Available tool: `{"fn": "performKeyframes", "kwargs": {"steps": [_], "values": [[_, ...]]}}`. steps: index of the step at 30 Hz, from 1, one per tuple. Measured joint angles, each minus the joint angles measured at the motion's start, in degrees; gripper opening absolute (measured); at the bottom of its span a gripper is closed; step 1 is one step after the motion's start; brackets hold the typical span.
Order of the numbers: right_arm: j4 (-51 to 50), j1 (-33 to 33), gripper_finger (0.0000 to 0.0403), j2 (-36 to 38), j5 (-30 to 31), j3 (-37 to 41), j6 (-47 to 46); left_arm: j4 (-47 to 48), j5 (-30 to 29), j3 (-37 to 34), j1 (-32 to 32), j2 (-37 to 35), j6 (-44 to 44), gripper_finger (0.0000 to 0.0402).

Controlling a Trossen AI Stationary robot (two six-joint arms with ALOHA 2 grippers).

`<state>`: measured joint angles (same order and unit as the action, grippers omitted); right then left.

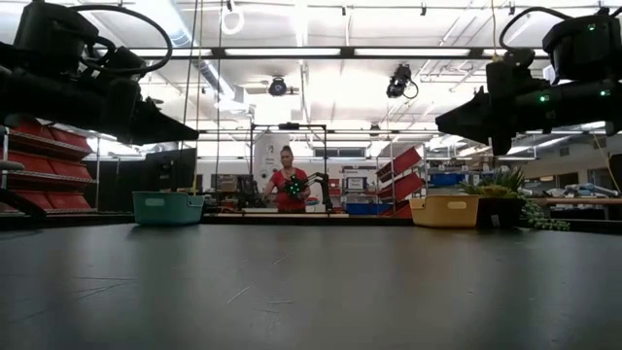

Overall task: Sort batteries
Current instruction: Return to Home Position

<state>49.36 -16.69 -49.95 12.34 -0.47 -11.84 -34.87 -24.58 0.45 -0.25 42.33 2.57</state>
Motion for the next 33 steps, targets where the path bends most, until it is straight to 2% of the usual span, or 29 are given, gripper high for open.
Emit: {"fn": "performKeyframes", "kwargs": {"steps": [20, 25, 28, 33], "values": [[0.0, 0.0, 0.0122, 0.0, 0.0, 0.0, 0.0, 0.1, 0.0, 0.0, 0.0, -0.8, -0.7, 0.0019], [0.1, 0.0, 0.0123, 0.0, 0.0, 0.0, 0.0, 5.8, 0.3, 0.0, 0.0, -1.9, -3.7, 0.0019], [0.3, 0.0, 0.0123, 0.0, 0.0, 0.0, 0.0, 13.2, 1.6, 0.0, 0.0, -3.6, -3.8, 0.0019], [0.3, 0.0, 0.0122, 0.0, 0.0, 0.0, 0.0, 29.2, 1.9, 0.0, 0.0, -13.3, -3.8, 0.0019]]}}
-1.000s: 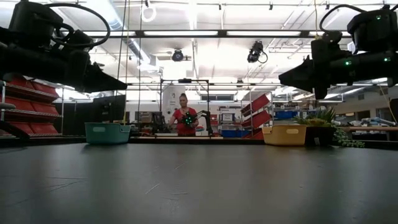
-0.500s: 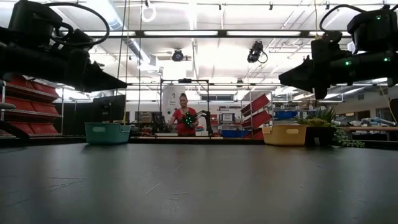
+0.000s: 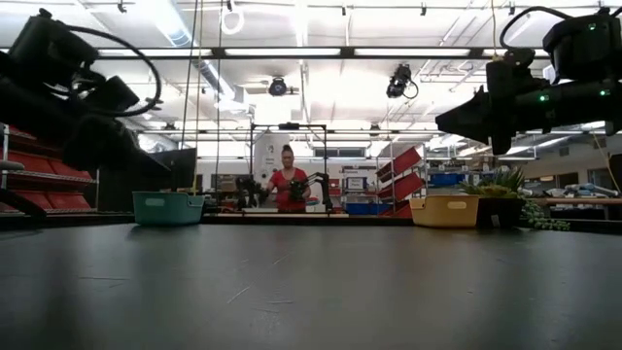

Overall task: Sort batteries
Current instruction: Return to Home Position

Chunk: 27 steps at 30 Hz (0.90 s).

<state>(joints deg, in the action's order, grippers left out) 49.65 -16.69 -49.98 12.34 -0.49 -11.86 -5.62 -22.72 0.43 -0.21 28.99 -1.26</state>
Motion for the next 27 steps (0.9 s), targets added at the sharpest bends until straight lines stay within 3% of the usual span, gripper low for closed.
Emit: {"fn": "performKeyframes", "kwargs": {"steps": [12, 27], "values": [[0.0, 0.0, 0.0123, 0.0, 0.0, 0.0, 0.0, 2.2, 0.9, 0.0, 0.0, -20.2, 0.7, 0.0019], [0.0, 0.0, 0.0122, 0.0, 0.0, 0.0, 0.0, 1.5, 0.9, 0.0, 0.0, -23.2, 0.6, 0.0019]]}}
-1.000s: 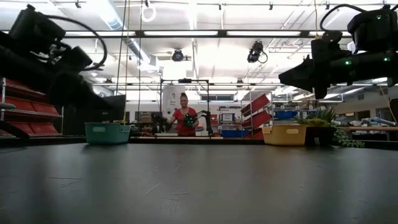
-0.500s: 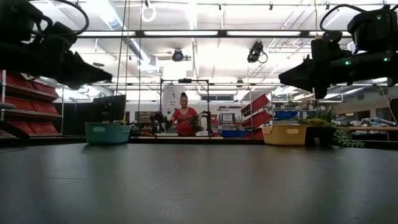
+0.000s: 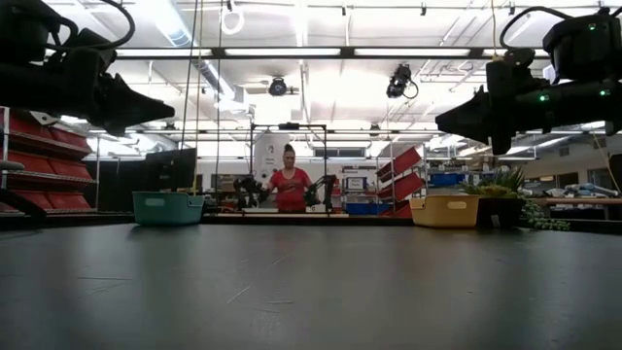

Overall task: Sort batteries
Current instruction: Return to Home Position

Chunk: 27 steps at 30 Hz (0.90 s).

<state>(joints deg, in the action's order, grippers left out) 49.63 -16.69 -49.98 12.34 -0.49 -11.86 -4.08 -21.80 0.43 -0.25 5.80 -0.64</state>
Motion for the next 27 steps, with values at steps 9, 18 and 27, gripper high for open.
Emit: {"fn": "performKeyframes", "kwargs": {"steps": [9, 18, 27], "values": [[0.0, 0.0, 0.0123, 0.0, 0.0, 0.0, 0.0, -0.1, 0.0, 0.0, 0.0, 0.1, 0.0, 0.0019], [-0.9, 0.0, 0.0123, 1.3, 0.0, 0.0, 0.0, -0.3, 0.0, 0.0, 0.0, 0.1, 0.0, 0.0019], [-0.8, 1.7, 0.0123, 17.9, 0.0, 0.0, 0.0, -0.3, 0.0, 0.0, 0.0, 0.1, 0.0, 0.0019]]}}
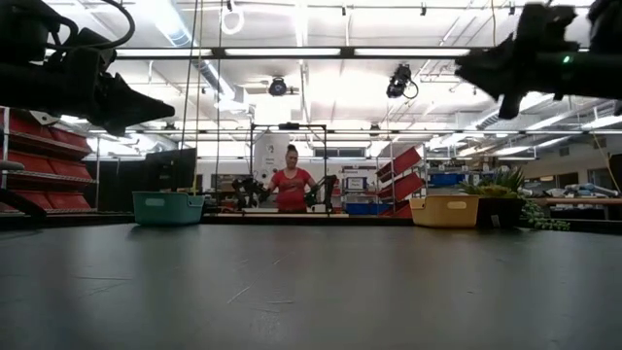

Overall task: Sort batteries
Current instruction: Return to Home Position

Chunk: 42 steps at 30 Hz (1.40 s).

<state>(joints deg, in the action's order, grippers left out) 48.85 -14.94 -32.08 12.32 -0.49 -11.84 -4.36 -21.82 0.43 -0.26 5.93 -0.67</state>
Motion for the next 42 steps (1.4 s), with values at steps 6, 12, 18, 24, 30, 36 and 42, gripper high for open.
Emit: {"fn": "performKeyframes", "kwargs": {"steps": [6, 12, 18, 24, 30, 36, 42], "values": [[-0.2, 0.2, 0.0122, 7.2, 0.0, 0.0, 0.0, 0.0, 0.0, 0.0, 0.0, 0.0, 0.0, 0.0019], [-14.9, 0.2, 0.0123, 7.0, 0.0, -0.6, 0.0, 0.0, 0.0, 0.0, 0.0, 0.0, 0.0, 0.0019], [-21.9, 0.3, 0.0122, 11.2, 0.0, 0.2, 0.0, 0.0, 0.0, 0.0, 0.0, 0.0, 0.0, 0.0019], [-23.3, 0.3, 0.0122, 19.2, 0.0, 0.2, 0.0, 0.0, 0.0, 0.0, 0.0, 0.0, 0.0, 0.0019], [-21.6, 0.3, 0.0123, 23.3, 0.0, 0.1, 0.0, 0.0, 0.0, 0.0, 0.0, 0.0, 0.0, 0.0019], [-24.8, 0.4, 0.0122, 25.3, 0.0, 0.1, 0.0, 0.0, 0.0, 0.0, 0.0, 0.0, 0.0, 0.0019], [-36.9, 0.4, 0.0123, 29.8, 0.0, 0.1, 0.0, 0.0, 0.0, 0.0, 0.0, 0.0, 0.0, 0.0019]]}}
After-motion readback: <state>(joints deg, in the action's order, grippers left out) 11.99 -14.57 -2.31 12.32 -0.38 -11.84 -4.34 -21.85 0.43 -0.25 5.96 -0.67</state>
